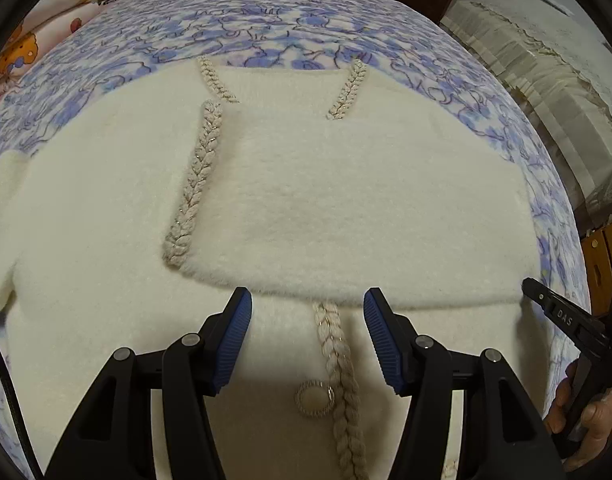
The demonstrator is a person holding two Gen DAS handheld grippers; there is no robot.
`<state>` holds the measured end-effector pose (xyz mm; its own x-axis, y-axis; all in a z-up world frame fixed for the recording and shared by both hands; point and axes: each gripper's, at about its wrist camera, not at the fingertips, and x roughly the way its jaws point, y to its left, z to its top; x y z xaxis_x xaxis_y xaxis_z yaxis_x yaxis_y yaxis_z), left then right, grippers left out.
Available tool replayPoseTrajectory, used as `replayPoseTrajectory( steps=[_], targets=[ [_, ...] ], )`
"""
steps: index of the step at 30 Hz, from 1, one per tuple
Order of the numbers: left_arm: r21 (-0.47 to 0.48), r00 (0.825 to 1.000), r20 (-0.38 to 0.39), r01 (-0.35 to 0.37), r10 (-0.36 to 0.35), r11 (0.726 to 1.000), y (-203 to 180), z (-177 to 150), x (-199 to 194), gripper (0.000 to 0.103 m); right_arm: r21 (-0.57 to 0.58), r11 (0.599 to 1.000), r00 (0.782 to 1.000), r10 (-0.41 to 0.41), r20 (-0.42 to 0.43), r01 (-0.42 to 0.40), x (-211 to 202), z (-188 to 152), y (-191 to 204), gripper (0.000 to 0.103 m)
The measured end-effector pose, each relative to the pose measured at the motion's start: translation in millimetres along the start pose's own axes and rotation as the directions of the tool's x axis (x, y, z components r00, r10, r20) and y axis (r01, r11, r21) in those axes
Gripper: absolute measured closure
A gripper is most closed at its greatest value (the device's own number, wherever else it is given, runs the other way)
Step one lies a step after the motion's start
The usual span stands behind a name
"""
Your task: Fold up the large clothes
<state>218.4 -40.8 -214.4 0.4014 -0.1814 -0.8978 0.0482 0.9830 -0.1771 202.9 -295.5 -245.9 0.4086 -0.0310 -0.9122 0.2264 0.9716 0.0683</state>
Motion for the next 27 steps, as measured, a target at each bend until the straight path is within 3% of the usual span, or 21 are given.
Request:
replayPoseTrajectory(
  steps=[4,6,8,16,21,27],
  targets=[
    [0.016,1.0,0.013,-0.001,0.001,1.0,-4,-9,-23,0.045,0.081,0.996,0.996,0.053,-0.066,-0.047,-8,-6,-3,0.097],
    [0.017,1.0,0.013,-0.001,0.001,1.0,-6,-16,-36,0.04,0.122,0.99,0.988,0.09,-0.122,-0.075,-9,-17,-3,0.089],
    [0.022,1.0,0.012,-0.002,0.002,1.0,-7,-23,-45,0.037,0.133,0.988,0.985,0.093,-0.142,-0.074,-16,-30,1,0.089],
    [0.028,1.0,0.024,-0.011,0.011,1.0,-3,-57,-90,0.037,0.105,0.988,0.98,0.126,-0.153,-0.111,-59,-71,18,0.089],
    [-0.017,0.999,0.043,0.022,-0.021,1.0,16,-77,-120,0.037,0.058,0.988,0.974,0.153,-0.168,-0.145,-83,-90,42,0.089],
    [-0.024,0.998,0.068,-0.008,0.009,1.0,49,-100,-155,0.037,-0.019,0.981,0.972,0.189,-0.142,-0.193,-116,-107,81,0.089]
  ],
)
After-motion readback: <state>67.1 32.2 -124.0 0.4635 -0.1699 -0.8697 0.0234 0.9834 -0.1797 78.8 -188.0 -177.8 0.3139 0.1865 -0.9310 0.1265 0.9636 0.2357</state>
